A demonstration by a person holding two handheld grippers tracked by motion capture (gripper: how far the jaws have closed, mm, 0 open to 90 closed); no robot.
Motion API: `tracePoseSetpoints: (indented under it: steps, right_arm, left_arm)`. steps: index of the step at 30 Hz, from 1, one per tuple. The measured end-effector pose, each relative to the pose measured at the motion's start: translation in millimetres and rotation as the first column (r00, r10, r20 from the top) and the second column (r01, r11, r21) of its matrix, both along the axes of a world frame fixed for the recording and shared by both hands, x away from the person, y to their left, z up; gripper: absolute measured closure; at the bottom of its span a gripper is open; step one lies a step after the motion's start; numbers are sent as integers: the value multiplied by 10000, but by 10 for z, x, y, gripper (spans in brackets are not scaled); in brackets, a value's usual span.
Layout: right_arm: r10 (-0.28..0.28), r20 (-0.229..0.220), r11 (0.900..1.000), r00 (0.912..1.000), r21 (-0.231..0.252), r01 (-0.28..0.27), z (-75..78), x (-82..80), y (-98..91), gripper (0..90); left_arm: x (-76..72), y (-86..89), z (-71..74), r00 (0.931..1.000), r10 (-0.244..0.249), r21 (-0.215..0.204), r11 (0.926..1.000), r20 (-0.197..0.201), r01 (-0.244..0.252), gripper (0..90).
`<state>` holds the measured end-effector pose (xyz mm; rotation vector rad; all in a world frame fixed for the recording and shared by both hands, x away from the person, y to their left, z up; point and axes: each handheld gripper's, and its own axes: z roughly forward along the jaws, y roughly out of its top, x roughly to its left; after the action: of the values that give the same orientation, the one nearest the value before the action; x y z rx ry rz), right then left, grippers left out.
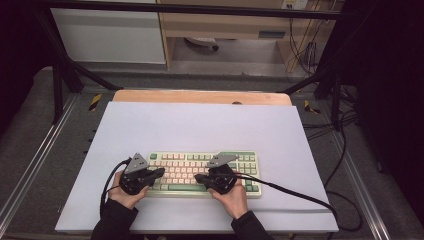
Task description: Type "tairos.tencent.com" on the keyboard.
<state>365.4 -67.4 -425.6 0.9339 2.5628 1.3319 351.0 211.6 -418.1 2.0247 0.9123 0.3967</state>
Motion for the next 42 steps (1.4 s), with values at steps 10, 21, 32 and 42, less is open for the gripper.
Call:
tracePoseSetpoints:
  steps: [10, 21, 32, 42]
  right_arm:
    - [110, -104, 9999, 9999, -46, -111, -58, 19, 71, 900]
    - [129, -156, 9999, 9998, -70, -131, -70, 15, 82, 900]
    - [216, -108, 9997, 9997, -62, -217, -82, 18, 88, 900]
    - [151, -27, 9999, 9999, -83, -152, -43, 14, 71, 900]
  left_arm:
    - [3, -4, -6, 10000, -32, 36, 10000, -7, 32, 900]
    - [1, -6, -1, 10000, -29, 39, 10000, -4, 29, 900]
    - [2, -2, 4, 10000, -20, 24, 10000, 17, 20, 900]
    - [-5, 3, 15, 10000, -21, -17, 10000, 45, 21, 900]
